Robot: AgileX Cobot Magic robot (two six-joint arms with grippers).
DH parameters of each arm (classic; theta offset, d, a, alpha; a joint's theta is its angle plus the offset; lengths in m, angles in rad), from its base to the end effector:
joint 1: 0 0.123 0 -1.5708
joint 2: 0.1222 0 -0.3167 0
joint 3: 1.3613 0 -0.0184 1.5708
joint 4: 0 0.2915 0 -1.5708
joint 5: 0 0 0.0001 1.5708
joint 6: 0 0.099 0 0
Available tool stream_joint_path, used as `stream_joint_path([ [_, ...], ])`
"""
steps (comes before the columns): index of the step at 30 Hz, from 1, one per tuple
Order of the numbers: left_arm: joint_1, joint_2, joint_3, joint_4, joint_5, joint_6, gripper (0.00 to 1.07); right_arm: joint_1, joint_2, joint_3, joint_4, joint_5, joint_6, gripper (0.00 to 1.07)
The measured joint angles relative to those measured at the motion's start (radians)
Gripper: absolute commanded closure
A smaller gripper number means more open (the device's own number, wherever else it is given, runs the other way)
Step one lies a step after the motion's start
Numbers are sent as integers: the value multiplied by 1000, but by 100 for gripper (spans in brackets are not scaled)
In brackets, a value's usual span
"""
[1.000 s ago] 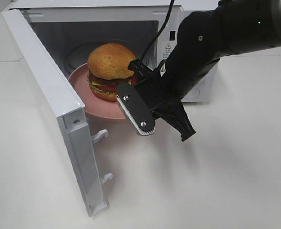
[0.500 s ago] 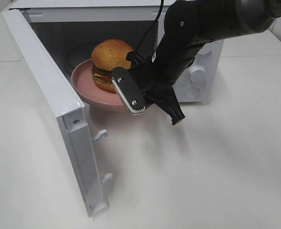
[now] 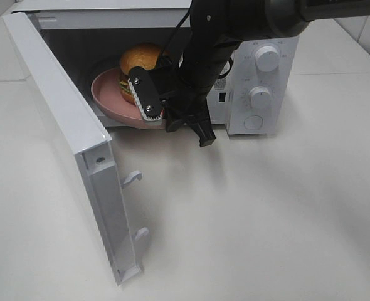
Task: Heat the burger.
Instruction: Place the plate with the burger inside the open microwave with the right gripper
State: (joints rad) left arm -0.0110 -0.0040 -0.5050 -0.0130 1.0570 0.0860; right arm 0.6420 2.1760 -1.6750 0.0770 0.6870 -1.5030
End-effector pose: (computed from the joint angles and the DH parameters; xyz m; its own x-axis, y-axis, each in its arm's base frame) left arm 0.0050 -0.0012 0.2952 -0.4414 0.0844 -0.8933 0.0564 0.9962 0.0662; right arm 0.4214 0.3211 0.1711 0.5202 -0.8481 -0.1008 -0.7859 -0.4292 -0.4451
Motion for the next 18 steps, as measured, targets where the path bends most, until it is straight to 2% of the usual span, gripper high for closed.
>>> stream_joint_path([
  [18,0,0,0,0,0,0,106,-9,155,-236,-25,48,139,107],
])
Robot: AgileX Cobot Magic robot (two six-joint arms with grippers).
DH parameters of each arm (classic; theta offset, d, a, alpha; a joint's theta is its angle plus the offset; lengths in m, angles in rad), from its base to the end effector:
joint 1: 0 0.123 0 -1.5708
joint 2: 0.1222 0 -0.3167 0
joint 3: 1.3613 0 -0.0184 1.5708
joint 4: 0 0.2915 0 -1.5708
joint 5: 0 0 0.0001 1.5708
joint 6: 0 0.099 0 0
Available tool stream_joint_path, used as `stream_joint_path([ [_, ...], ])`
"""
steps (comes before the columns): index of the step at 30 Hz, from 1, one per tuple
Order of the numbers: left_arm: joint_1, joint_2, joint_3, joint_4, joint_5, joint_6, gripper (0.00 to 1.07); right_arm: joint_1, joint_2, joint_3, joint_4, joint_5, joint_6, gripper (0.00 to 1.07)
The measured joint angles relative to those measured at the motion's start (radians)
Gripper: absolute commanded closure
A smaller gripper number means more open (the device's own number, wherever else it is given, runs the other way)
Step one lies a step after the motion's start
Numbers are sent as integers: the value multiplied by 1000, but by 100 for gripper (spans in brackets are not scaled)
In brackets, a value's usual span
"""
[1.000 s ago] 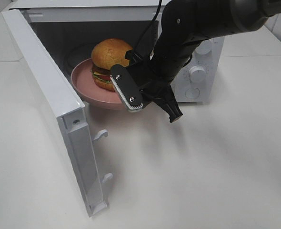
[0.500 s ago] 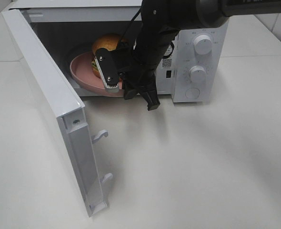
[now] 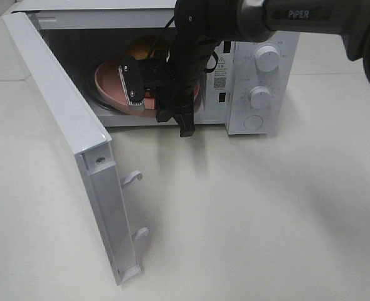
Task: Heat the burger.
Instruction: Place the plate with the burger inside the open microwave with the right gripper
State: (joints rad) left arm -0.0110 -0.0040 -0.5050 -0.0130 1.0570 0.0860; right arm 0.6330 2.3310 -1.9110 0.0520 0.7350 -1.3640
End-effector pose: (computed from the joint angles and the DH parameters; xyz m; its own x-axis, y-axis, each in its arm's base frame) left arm 0.0050 -0.0012 0.2952 -0.4414 0.0844 -0.8933 0.0564 0.9962 0.0662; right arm 0.4606 0.3422 0.1597 0.4151 -0.8978 -0.1469 -0.8319 -0.3092 -0.4609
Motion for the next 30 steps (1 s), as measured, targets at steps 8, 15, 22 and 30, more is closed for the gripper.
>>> stream_joint_path([
  [8,0,0,0,0,0,0,106,-2,22,-32,-1,-2,52,107],
  [15,0,0,0,0,0,0,106,-2,22,-32,-2,-3,69,107],
  [22,0,0,0,0,0,0,106,-2,22,-32,-2,-30,104,102],
  [30,0,0,0,0,0,0,106,-2,22,-33,-3,-64,159,88],
])
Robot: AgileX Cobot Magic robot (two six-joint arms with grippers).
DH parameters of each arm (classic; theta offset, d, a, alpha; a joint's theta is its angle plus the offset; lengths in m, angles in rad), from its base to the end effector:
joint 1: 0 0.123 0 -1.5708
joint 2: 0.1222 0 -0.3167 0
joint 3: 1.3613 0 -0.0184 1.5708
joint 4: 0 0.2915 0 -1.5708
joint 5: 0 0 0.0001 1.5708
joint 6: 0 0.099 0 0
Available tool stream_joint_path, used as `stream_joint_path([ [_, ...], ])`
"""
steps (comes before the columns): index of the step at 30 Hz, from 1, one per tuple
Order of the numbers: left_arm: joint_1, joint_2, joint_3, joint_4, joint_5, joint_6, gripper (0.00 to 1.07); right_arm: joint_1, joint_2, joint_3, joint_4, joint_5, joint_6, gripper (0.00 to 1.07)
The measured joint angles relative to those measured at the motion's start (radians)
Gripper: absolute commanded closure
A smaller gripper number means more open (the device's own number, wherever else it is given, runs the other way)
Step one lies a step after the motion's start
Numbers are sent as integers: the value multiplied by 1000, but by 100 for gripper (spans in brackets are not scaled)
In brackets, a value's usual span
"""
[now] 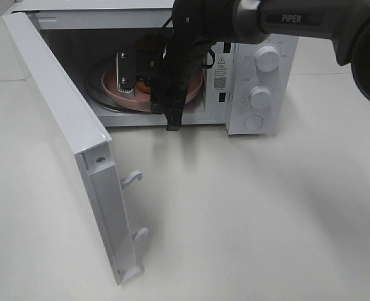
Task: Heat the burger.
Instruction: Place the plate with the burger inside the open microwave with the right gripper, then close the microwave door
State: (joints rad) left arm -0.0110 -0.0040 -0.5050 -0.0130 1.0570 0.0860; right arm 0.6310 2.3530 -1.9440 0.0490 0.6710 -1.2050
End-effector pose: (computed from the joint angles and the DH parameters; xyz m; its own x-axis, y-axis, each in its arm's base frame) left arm 0.0050 -0.0012 0.2952 -0.4414 0.0844 -0.8933 0.0564 0.9962 0.0662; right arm 0.4708 0.3478 0.1612 0.2887 -0.9272 -0.2385 -0.8587 -0.1406 -0.4928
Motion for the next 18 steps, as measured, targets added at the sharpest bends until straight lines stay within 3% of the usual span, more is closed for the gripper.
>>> stream_joint_path([
  [1,0,0,0,0,0,0,106,0,0,0,0,0,0,88],
  [3,0,0,0,0,0,0,106,0,0,-2,0,-8,42,76],
  [6,0,0,0,0,0,0,106,0,0,-2,0,-8,68,73],
  [10,0,0,0,0,0,0,106,0,0,-2,1,-14,161,55],
  [13,0,0,0,0,0,0,106,0,0,-2,1,-17,201,52],
  [15,0,0,0,0,0,0,106,0,0,-2,1,-18,245,40],
  [18,0,0,0,0,0,0,106,0,0,-2,1,-18,282,34],
])
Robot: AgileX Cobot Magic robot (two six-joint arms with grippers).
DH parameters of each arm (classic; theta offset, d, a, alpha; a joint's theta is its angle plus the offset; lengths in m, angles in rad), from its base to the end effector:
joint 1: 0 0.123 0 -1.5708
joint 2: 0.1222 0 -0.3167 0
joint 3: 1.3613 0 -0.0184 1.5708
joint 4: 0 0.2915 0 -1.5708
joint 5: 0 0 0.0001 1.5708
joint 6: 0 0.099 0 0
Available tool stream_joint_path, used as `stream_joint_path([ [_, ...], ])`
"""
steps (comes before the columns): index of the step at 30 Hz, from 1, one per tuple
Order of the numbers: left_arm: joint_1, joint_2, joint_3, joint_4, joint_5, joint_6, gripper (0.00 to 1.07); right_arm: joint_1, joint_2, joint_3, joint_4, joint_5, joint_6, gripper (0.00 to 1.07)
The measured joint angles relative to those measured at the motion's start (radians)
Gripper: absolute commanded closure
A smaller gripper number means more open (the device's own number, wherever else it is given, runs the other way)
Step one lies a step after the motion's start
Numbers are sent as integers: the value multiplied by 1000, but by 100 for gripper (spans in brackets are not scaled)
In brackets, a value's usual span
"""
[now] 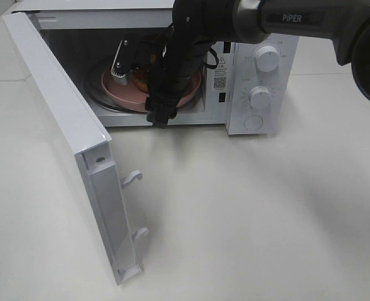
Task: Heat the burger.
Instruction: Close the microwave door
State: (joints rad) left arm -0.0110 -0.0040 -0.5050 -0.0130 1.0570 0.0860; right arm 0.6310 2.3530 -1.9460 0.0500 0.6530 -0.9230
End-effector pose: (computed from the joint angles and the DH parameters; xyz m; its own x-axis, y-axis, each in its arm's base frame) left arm 0.0050 -0.0012 0.2952 -0.4414 0.0844 -0.8933 0.0564 0.9962 0.0662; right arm 0.4723 0.3488 0.1628 0.0431 -0.9252 -0.3770 -0.8985 0.1291 -0.4196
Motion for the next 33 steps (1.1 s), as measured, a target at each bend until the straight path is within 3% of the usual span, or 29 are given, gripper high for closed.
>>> stream_joint_path([
  [33,0,0,0,0,0,0,106,0,-56,-5,-129,100,153,31],
])
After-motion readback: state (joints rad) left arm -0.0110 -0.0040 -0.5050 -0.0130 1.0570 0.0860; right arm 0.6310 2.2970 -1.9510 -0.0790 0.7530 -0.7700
